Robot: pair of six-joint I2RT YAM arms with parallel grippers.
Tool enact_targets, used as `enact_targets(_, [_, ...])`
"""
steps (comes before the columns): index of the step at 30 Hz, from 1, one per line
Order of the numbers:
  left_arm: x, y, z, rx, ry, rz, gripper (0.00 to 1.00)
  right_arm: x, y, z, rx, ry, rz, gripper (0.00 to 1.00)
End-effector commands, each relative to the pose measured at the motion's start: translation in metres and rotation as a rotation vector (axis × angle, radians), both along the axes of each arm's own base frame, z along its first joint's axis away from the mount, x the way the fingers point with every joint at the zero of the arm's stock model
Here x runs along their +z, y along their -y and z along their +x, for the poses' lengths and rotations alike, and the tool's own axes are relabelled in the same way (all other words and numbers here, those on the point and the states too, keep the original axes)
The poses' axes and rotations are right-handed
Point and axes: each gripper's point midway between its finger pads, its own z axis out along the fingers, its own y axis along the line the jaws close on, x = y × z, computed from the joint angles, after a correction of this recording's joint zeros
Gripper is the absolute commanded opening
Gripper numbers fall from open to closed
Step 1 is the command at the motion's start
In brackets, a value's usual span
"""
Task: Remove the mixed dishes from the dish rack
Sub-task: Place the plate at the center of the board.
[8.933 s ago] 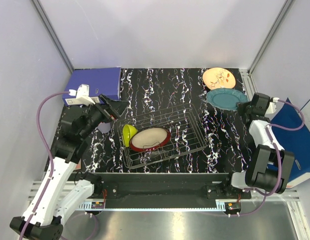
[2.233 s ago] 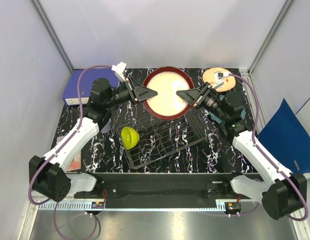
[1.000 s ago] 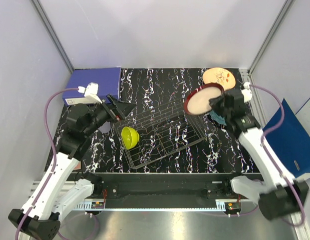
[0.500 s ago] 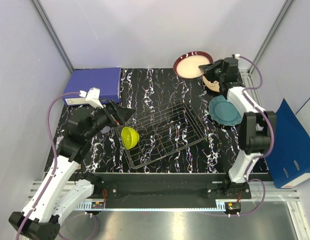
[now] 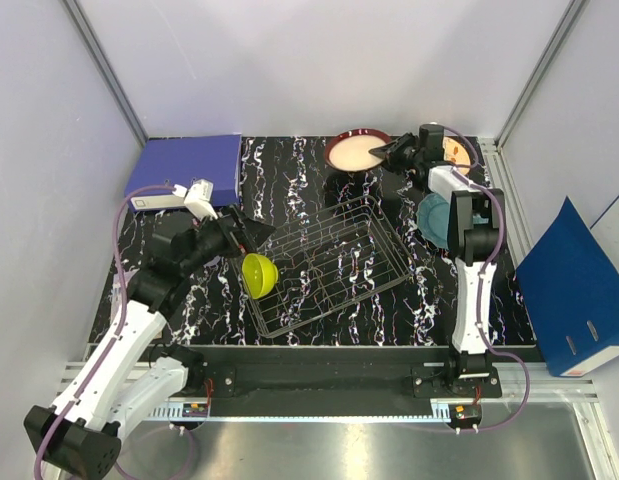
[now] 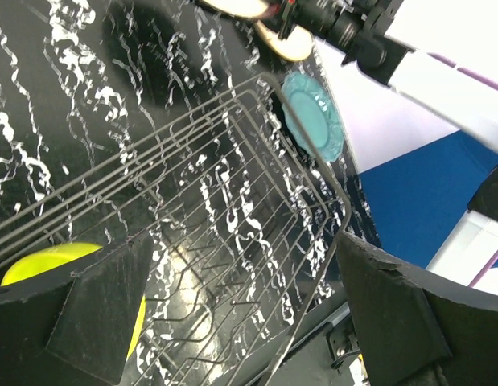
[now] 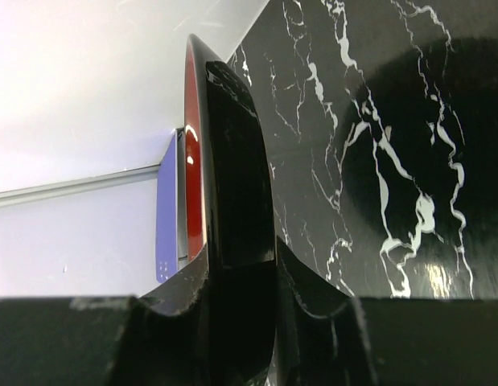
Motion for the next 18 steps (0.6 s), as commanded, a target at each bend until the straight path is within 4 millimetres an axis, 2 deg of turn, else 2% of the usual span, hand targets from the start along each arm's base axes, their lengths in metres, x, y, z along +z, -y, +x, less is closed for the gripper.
enact_targets(1, [0.0,0.001,0.004,-0.01,0.029,0.01,0.99,0.089,-0.019,0.018,0.085,0.24,0.038,0.0])
enact_targets(5, [-0.004,0.001,0.006,-0.005,0.017,0.019,0.99,0.061,-0.014,0.024,0.061,0.177,0.005,0.0])
enact_targets(11, [-0.009,0.003,0.01,-0.009,-0.009,0.023,0.99,0.02,-0.009,0.023,0.029,0.051,-0.03,0.0])
enact_targets(13, [-0.01,0.004,0.01,-0.013,-0.012,0.022,0.99,0.014,-0.007,0.023,0.028,0.044,-0.041,0.0])
enact_targets(14, [-0.011,0.004,0.01,-0.012,-0.015,0.021,0.99,0.004,-0.007,0.019,0.025,0.002,-0.048,0.0])
enact_targets(18, [-0.013,0.004,0.011,-0.012,-0.021,0.022,0.99,-0.004,-0.006,0.018,0.025,-0.016,-0.061,0.0])
